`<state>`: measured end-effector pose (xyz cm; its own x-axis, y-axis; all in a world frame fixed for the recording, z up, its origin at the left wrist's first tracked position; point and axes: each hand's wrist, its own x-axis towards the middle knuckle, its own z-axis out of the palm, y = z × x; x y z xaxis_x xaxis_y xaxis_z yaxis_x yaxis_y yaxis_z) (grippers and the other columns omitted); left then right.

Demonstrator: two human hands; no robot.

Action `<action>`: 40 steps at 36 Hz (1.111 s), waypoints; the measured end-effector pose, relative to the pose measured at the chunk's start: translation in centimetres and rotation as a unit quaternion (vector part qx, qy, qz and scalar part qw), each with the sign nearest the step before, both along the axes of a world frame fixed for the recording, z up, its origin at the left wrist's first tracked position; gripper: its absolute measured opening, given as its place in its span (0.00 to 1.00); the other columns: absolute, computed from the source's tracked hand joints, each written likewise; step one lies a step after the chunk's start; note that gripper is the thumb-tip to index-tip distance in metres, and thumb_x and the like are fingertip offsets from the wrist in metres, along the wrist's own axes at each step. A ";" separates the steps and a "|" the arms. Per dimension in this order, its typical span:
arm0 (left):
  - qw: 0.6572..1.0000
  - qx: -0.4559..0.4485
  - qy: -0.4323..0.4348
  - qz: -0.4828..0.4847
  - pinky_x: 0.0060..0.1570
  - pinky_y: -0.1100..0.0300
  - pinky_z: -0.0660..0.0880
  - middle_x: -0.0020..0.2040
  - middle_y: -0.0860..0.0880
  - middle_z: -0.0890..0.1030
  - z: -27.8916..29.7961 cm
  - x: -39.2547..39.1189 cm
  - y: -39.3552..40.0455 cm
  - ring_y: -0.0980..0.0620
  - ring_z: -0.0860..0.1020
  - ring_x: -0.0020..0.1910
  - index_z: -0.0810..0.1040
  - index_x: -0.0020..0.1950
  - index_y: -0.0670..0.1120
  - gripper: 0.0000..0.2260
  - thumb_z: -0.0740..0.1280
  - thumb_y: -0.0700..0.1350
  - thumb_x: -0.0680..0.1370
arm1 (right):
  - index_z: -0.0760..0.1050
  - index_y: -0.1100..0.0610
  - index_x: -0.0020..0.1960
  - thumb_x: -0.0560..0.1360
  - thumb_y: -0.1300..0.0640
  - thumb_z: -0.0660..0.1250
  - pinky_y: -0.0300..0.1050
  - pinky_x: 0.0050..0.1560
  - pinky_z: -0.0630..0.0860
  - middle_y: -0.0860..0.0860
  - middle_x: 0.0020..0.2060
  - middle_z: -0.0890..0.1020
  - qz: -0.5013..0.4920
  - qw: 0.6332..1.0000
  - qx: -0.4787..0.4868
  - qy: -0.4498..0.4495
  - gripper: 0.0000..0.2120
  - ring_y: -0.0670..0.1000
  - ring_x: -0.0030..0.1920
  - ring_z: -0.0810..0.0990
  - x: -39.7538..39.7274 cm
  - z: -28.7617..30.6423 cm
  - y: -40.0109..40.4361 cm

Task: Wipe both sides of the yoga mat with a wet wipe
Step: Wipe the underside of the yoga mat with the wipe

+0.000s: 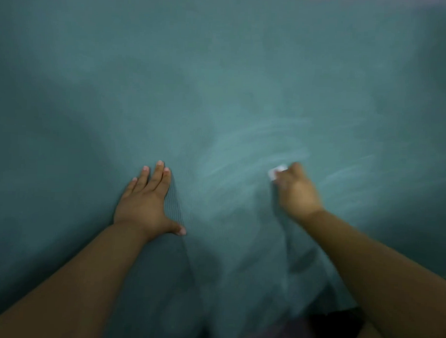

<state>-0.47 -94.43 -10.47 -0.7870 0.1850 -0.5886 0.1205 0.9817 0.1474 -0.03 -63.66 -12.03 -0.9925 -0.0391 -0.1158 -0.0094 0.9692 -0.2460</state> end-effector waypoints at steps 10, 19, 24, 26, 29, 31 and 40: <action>1.000 0.009 0.000 0.007 0.73 0.54 0.39 0.75 0.54 0.31 0.1 0.0 0.0 0.50 0.35 0.75 0.33 0.76 0.50 0.59 0.71 0.69 0.62 | 0.75 0.66 0.43 0.70 0.66 0.52 0.43 0.48 0.66 0.63 0.39 0.77 -0.130 0.984 -0.114 0.050 0.13 0.54 0.43 0.69 3.6 -2.7 -9.7; 1.000 -0.019 0.010 -0.003 0.73 0.54 0.41 0.76 0.53 0.33 0.4 0.3 0.2 0.49 0.38 0.76 0.36 0.77 0.50 0.57 0.70 0.70 0.63 | 0.72 0.57 0.61 0.81 0.53 0.55 0.40 0.52 0.62 0.53 0.57 0.74 0.152 0.981 -0.099 -0.071 0.13 0.55 0.60 0.72 5.4 0.0 -4.5; 0.999 -0.032 0.015 0.007 0.74 0.52 0.44 0.76 0.54 0.34 0.6 0.4 0.5 0.49 0.39 0.76 0.36 0.77 0.52 0.57 0.70 0.69 0.63 | 0.71 0.66 0.59 0.75 0.68 0.57 0.47 0.56 0.67 0.63 0.61 0.68 -0.260 0.963 0.024 -0.065 0.13 0.63 0.49 0.72 2.4 0.7 5.7; 0.999 -0.035 0.015 0.010 0.74 0.52 0.44 0.76 0.54 0.34 0.5 0.4 0.5 0.48 0.39 0.76 0.36 0.77 0.52 0.57 0.70 0.69 0.63 | 0.71 0.67 0.58 0.75 0.69 0.56 0.47 0.57 0.67 0.64 0.60 0.67 -0.319 0.945 0.042 -0.061 0.13 0.63 0.49 0.72 2.7 0.4 4.3; 0.999 -0.036 0.012 0.017 0.74 0.52 0.45 0.76 0.54 0.34 0.4 0.5 0.6 0.48 0.39 0.76 0.36 0.77 0.52 0.57 0.70 0.69 0.63 | 0.74 0.66 0.53 0.72 0.69 0.52 0.47 0.50 0.72 0.63 0.51 0.73 -0.261 0.965 0.011 0.022 0.16 0.58 0.49 0.71 4.8 -0.8 -2.7; 0.999 -0.041 0.011 0.021 0.74 0.51 0.45 0.76 0.54 0.34 0.4 0.7 0.8 0.48 0.39 0.76 0.36 0.77 0.53 0.56 0.70 0.69 0.64 | 0.76 0.66 0.48 0.67 0.66 0.50 0.45 0.48 0.71 0.62 0.44 0.77 -0.103 0.992 -0.054 0.046 0.18 0.54 0.46 0.68 7.1 -1.2 -7.9; 0.997 -0.077 0.013 0.005 0.73 0.52 0.47 0.78 0.51 0.40 1.1 3.6 1.6 0.46 0.44 0.77 0.44 0.78 0.53 0.39 0.60 0.65 0.75 | 0.75 0.57 0.55 0.78 0.52 0.57 0.43 0.48 0.71 0.59 0.51 0.75 0.144 0.985 -0.079 -0.051 0.13 0.58 0.50 0.76 7.6 0.3 -4.0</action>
<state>3.12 -92.88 -9.34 -0.8033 0.0861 -0.5893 0.1125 0.9936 -0.0081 7.54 -67.63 -11.69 -0.9213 -0.3426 -0.1841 -0.2455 0.8794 -0.4080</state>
